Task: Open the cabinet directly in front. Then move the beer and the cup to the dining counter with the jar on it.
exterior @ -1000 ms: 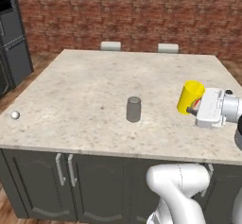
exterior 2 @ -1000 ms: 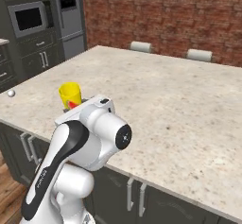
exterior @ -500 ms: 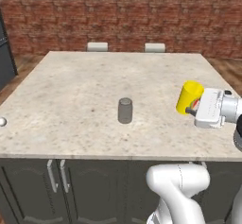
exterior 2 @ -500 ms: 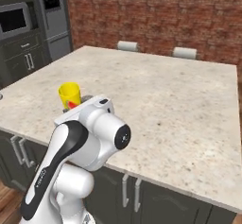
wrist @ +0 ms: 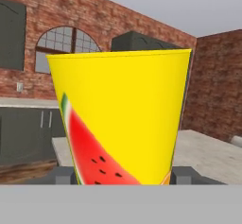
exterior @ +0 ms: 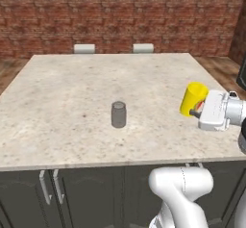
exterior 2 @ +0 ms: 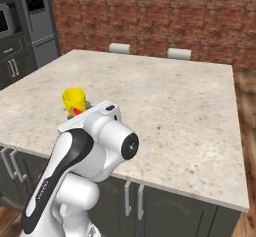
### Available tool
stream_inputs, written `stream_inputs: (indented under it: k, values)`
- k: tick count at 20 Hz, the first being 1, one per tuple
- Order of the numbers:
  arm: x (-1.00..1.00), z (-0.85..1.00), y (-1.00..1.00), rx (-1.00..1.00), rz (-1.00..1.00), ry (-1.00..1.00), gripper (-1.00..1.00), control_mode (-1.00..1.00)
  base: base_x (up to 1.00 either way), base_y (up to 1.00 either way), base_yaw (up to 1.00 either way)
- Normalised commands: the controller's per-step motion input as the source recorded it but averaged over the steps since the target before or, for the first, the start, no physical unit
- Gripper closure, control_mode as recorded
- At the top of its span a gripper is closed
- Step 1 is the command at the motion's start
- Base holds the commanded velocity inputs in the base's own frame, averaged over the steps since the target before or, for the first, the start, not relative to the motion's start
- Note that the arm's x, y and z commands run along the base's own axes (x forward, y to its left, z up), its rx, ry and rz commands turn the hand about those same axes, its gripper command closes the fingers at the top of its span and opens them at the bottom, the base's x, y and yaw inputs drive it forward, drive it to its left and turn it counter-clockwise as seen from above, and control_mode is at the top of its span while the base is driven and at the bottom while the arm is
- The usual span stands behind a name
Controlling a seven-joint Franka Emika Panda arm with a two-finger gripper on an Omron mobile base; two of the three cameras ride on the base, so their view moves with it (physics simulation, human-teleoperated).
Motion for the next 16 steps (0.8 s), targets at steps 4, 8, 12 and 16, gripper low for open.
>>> stream_inputs:
  k: [4, 8, 12, 16]
  values:
    - [0.00, 0.00, 0.00, 0.00, 0.00, 0.00, 1.00, 1.00, 0.30, 0.63, -0.05]
    - [0.00, 0.00, 0.00, 0.00, 0.00, 0.00, 1.00, 1.00, 0.14, 0.15, -0.01]
    - [0.00, 0.00, 0.00, 0.00, 0.00, 0.00, 1.00, 1.00, 0.35, 0.00, 0.00]
    - [0.00, 0.00, 0.00, 0.00, 0.00, 0.00, 1.00, 1.00, 0.73, 0.00, 0.00]
